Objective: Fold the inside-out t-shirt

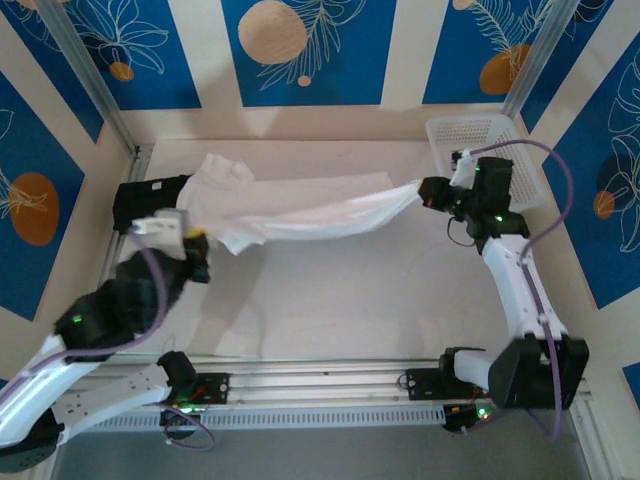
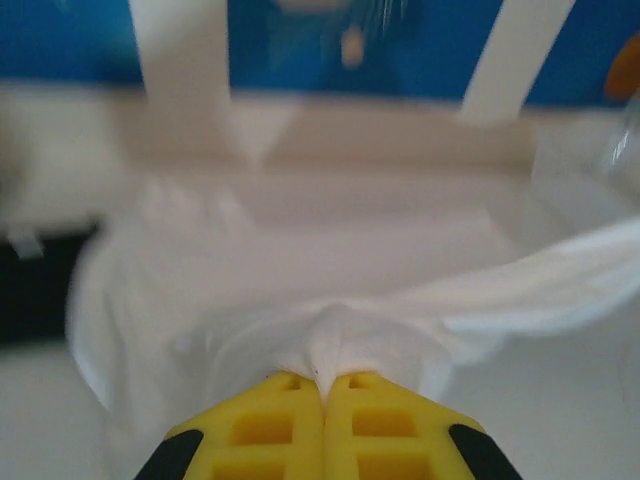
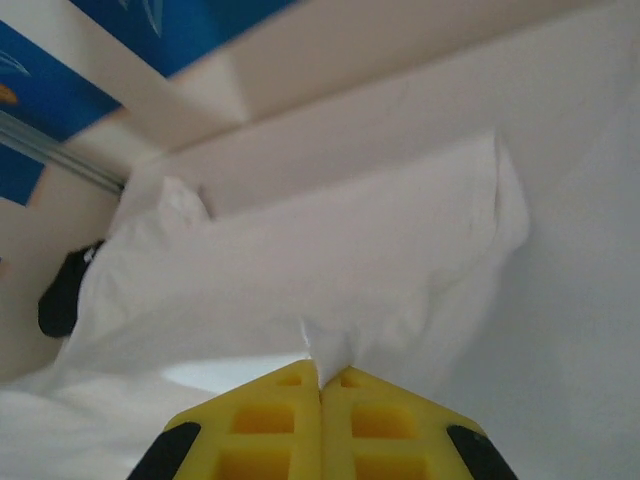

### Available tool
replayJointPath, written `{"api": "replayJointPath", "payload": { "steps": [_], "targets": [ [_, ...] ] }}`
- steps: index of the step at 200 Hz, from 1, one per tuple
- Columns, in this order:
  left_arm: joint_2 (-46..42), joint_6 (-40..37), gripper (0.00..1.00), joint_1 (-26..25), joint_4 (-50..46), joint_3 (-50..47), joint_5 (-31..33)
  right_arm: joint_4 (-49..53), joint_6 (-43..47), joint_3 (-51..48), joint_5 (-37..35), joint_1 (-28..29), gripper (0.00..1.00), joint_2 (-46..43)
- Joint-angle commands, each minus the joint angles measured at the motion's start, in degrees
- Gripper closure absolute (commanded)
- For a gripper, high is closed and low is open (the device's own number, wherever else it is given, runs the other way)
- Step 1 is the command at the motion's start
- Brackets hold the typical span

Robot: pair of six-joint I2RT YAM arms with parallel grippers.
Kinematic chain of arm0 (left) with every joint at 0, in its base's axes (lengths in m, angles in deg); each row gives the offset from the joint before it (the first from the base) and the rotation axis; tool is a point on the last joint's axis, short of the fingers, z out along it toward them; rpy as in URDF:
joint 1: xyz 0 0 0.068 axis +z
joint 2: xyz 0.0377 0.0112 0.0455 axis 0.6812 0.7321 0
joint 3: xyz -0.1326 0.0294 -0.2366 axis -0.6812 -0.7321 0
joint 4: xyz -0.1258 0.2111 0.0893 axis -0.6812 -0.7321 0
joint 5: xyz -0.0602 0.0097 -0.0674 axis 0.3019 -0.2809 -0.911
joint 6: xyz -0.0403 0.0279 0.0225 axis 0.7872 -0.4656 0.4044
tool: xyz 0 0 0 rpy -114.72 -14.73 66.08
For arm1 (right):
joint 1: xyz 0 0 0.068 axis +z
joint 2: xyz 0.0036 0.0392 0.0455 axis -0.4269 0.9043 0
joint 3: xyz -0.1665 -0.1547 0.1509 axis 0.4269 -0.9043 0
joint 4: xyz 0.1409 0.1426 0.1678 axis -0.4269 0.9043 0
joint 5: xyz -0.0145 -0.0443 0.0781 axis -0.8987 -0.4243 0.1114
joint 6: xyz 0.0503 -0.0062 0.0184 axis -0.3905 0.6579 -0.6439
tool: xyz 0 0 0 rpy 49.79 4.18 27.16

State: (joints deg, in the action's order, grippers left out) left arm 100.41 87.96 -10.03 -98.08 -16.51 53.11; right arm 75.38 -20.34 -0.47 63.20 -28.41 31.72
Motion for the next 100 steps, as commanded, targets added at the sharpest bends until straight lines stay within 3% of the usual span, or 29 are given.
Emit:
{"api": "replayJointPath", "payload": {
  "steps": [1, 34, 63, 83, 100],
  "targets": [
    [0.75, -21.51, 1.0, 0.47, 11.31, 10.73, 9.39, 6.61, 2.45, 6.5, -2.56, -1.08, 1.0, -6.72],
    [10.41, -34.79, 1.0, 0.5, 12.03, 29.78, 10.91, 14.41, 5.72, 15.61, -5.36, -1.52, 1.0, -13.12],
    [17.95, -41.38, 1.0, 0.5, 13.67, 37.51, 13.82, 16.93, 6.8, 21.04, -6.4, -1.61, 1.0, -15.17],
    [22.37, -42.2, 1.0, 1.66, 12.87, 39.76, 13.72, 16.02, 6.73, 21.84, -5.61, -1.62, 1.0, -13.83],
    [27.11, -35.51, 1.0, 9.37, 5.76, 43.16, 7.0, 13.95, 6.71, 21.13, -5.59, -1.61, 1.0, -11.45]
  ]
}}
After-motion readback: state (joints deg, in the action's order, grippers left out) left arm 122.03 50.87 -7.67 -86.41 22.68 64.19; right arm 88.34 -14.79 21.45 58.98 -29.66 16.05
